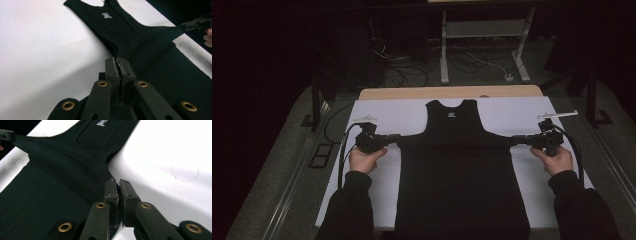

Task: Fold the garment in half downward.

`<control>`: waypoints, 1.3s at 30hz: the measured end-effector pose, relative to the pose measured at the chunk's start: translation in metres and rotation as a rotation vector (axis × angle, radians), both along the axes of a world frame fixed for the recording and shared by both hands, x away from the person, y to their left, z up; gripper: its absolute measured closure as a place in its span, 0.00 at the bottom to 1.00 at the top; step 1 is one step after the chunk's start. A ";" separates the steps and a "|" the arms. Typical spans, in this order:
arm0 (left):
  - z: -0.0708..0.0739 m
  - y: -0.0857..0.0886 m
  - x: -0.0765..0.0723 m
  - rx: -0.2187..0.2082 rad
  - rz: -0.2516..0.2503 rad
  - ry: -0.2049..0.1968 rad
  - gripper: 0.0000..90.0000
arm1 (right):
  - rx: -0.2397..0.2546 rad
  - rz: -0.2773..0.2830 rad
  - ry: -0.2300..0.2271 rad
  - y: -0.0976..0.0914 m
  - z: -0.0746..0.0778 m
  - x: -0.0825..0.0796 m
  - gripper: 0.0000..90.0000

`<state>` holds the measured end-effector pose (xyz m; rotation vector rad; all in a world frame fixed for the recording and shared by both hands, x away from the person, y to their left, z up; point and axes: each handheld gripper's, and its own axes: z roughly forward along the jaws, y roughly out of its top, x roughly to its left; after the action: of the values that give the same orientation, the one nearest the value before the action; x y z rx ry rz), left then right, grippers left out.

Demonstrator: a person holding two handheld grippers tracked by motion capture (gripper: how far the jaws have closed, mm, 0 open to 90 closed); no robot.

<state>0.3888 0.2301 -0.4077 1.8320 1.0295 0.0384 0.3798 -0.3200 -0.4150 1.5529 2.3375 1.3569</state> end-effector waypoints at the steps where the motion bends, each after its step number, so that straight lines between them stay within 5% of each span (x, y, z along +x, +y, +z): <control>1: 0.000 0.000 -0.002 0.000 -0.002 0.001 0.96 | 0.000 0.000 0.000 0.000 0.000 0.000 0.93; 20: 0.000 0.001 -0.023 0.011 -0.019 0.037 0.96 | 0.020 0.024 -0.004 -0.003 0.007 -0.026 0.93; 39: -0.007 0.001 -0.039 0.050 -0.055 0.099 0.96 | 0.006 0.064 0.063 0.000 0.000 -0.044 0.93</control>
<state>0.3495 0.2307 -0.4152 1.9226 1.0541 -0.0611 0.3361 -0.3196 -0.4150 1.5575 2.4420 1.3484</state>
